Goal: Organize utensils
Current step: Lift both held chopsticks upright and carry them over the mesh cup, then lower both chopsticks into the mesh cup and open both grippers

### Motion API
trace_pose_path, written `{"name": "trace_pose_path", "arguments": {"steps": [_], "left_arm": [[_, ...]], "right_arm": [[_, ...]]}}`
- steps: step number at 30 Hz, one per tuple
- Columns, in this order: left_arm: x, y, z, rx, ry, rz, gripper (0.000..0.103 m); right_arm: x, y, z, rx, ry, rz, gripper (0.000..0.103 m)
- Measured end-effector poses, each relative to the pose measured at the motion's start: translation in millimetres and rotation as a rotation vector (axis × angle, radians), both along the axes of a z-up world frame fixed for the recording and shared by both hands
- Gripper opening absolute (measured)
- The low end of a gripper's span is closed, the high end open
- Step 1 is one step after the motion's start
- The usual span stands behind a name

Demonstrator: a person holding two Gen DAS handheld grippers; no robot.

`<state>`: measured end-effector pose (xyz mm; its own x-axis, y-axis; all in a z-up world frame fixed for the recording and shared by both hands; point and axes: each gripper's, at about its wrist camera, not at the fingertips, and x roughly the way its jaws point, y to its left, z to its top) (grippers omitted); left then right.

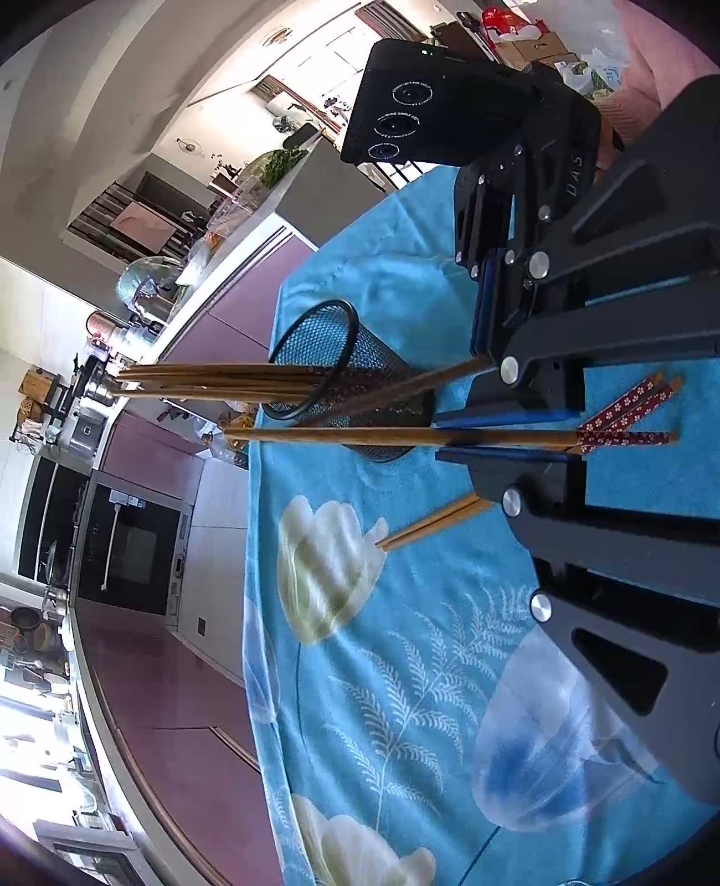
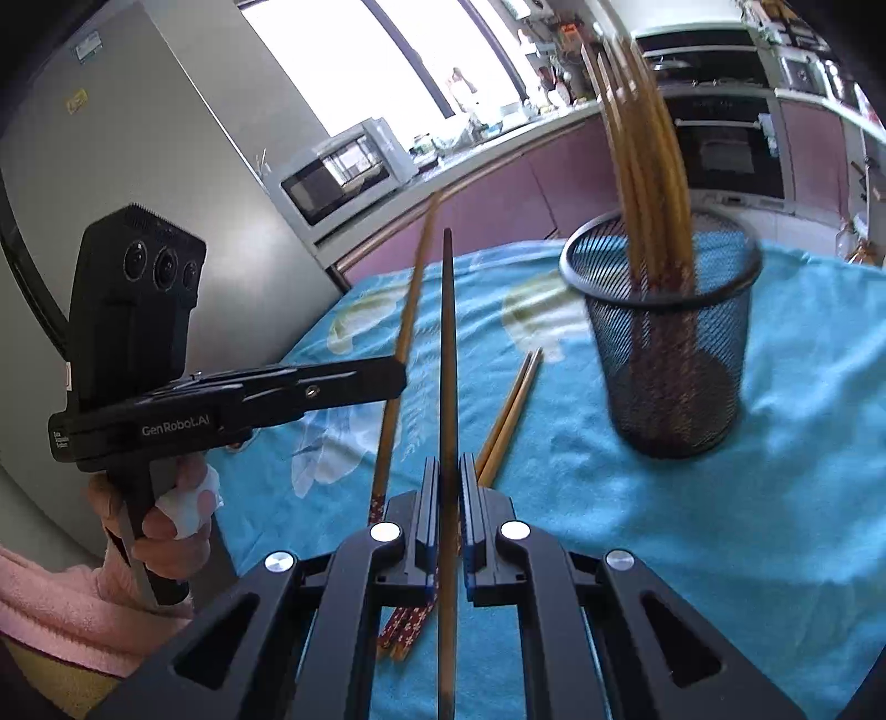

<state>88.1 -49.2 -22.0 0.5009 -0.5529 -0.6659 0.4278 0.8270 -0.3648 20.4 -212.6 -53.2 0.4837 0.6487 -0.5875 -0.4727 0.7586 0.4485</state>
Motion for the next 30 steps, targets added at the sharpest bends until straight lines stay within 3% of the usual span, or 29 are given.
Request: {"name": "trace_pose_path", "arguments": {"steps": [7, 16, 30], "left_arm": [[-8, 4, 47, -0.065, -0.095, -0.042, 0.007], [-4, 0, 94, -0.112, -0.196, -0.045, 0.007], [13, -25, 148, -0.141, -0.316, -0.045, 0.007]], "right_arm": [[-5, -25, 45, -0.011, -0.149, -0.096, 0.006], [1, -46, 91, -0.034, -0.277, -0.155, 0.006], [21, -65, 141, -0.073, -0.384, -0.228, 0.006]]}}
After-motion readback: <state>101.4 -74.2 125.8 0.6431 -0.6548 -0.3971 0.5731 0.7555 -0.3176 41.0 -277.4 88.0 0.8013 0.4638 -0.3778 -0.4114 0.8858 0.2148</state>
